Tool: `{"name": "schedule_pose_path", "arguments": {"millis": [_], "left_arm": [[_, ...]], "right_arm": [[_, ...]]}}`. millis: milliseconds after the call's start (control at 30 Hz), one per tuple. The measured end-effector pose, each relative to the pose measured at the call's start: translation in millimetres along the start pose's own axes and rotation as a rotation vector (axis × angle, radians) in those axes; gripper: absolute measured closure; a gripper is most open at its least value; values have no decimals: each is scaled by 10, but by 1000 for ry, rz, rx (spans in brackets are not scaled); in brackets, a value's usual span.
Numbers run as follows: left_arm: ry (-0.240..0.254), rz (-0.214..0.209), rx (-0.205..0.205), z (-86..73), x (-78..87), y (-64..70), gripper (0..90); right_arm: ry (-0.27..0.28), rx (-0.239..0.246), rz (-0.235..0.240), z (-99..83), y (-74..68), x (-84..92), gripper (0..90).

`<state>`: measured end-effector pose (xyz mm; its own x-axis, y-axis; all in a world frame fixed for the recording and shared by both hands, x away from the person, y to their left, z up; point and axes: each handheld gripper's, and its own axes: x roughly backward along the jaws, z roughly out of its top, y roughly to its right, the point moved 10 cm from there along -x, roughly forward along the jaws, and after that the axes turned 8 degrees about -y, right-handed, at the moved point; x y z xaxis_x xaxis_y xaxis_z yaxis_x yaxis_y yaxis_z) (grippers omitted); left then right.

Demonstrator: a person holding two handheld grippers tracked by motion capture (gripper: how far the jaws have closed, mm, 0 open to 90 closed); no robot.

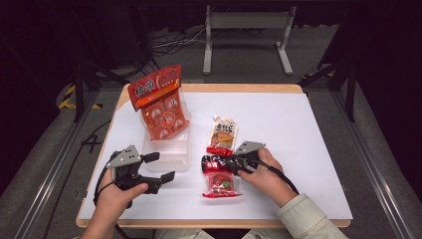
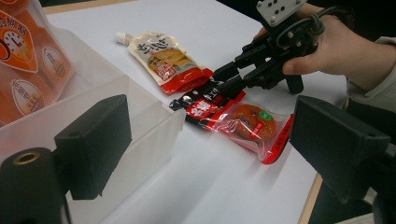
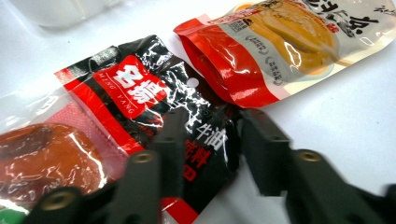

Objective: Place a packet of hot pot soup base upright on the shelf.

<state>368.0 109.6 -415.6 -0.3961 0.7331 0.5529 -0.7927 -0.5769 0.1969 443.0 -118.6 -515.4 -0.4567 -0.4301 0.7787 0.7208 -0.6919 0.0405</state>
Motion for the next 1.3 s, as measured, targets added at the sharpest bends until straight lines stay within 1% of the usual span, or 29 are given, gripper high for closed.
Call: {"name": "schedule_pose_path", "arguments": {"millis": [33,67,133,167,200,267,333,433,500,567,633,667,733,833,867,1033,1067,1167,1200,1267,1300], "left_arm": [[1,-2,7,1,-3,5,138],[0,-1,4,0,-4,2,138],[-1,-5,10,-4,-7,7,138],[-1,-5,10,-5,-7,6,139],[-1,-4,7,-6,-7,3,138],[1,-4,6,-7,-8,-2,138],[2,-5,8,-7,-9,-5,139],[-2,-1,7,-19,-7,-20,139],[-2,-3,13,-24,-8,-16,139],[0,-3,16,-25,-7,-15,139],[2,-4,16,-24,-5,-12,139],[3,-13,18,-23,-5,4,139],[8,-24,20,-16,-9,28,139],[3,-29,15,-13,-25,57,139],[1,-28,17,-12,-29,65,138],[0,-33,6,7,-57,94,137],[-1,-36,9,11,-68,104,137],[-6,-41,3,17,-102,116,137],[-9,-44,2,16,-116,123,137],[-14,-49,1,18,-146,139,137],[-15,-52,-1,20,-160,146,137]], "right_arm": [[-1,4,0,0,-5,4,732],[-3,8,5,-1,-21,7,757],[-4,15,1,1,-40,7,798],[-4,15,2,1,-49,7,844],[-4,16,13,0,-70,9,872],[4,58,-16,1,-89,11,890],[14,67,-34,-2,-100,12,898],[21,60,-30,0,-98,16,900],[26,48,-15,1,-94,28,900],[30,52,-10,16,-98,63,900],[51,60,-7,46,-116,136,900],[63,61,-8,59,-122,168,900],[113,59,0,114,-137,299,900],[156,57,0,164,-136,435,900],[183,57,0,200,-133,521,900],[276,55,-4,325,-122,799,900],[294,56,-5,350,-118,852,900],[347,50,8,418,-112,1002,900],[363,54,7,436,-112,1047,900],[402,82,-9,476,-127,1151,900],[420,92,-10,495,-137,1192,900]]}}
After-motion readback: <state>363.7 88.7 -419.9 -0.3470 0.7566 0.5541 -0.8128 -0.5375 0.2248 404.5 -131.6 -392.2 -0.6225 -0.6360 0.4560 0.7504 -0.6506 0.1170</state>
